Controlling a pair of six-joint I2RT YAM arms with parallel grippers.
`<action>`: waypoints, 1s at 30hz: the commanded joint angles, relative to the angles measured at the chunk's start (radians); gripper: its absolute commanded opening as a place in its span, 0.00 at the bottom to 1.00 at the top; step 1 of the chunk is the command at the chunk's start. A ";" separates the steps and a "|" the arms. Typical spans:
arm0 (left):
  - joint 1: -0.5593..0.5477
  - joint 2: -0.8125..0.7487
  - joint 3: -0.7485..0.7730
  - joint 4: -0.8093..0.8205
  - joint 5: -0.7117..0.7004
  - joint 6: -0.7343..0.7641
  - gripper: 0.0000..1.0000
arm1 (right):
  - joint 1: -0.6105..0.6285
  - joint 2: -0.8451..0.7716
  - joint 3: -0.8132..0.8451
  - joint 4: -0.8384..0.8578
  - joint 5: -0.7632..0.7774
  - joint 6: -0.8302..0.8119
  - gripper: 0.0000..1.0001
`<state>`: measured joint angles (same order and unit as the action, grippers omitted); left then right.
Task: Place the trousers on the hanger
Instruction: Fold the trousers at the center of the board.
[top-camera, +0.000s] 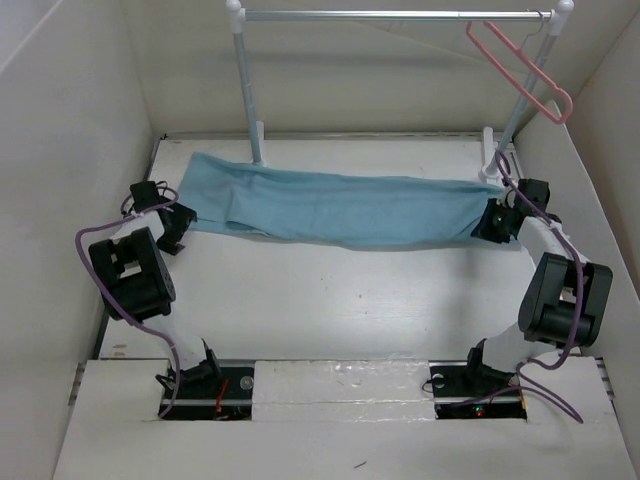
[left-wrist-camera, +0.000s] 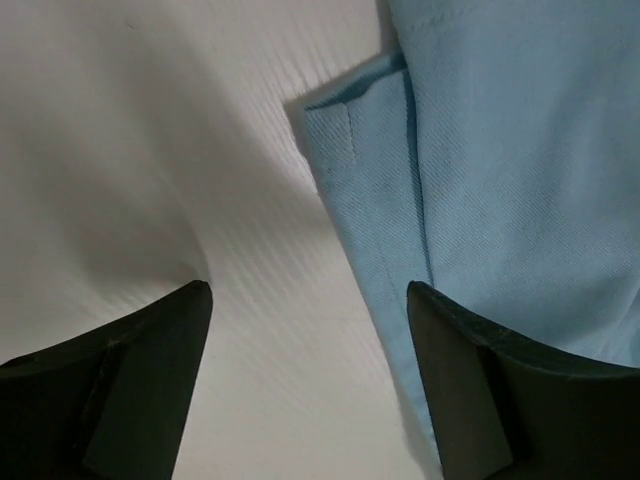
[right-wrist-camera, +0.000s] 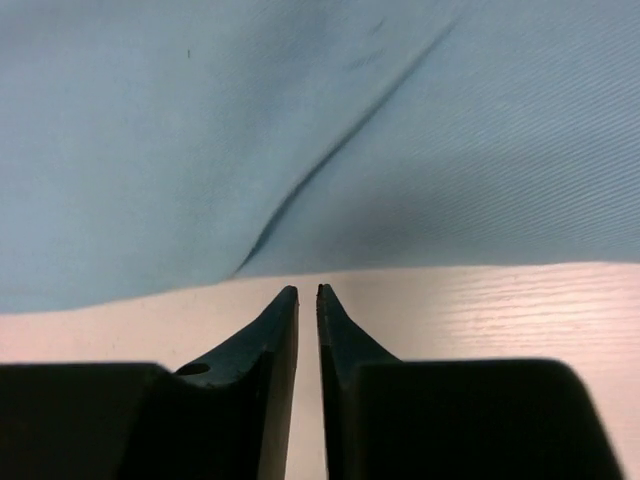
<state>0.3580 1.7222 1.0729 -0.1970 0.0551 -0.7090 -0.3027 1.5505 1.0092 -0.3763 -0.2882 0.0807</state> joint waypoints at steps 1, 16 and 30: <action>-0.005 0.049 -0.011 0.113 0.109 -0.131 0.73 | -0.009 -0.052 -0.038 0.070 -0.083 -0.056 0.20; -0.005 0.148 0.179 0.022 -0.245 -0.098 0.00 | 0.002 -0.153 -0.092 0.020 -0.085 -0.068 0.27; 0.024 0.136 0.107 0.111 -0.006 -0.130 0.72 | -0.035 -0.113 -0.124 0.042 -0.160 -0.082 0.45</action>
<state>0.3836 1.8874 1.2095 -0.1169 -0.0200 -0.8280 -0.3408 1.4460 0.8749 -0.3752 -0.4088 0.0040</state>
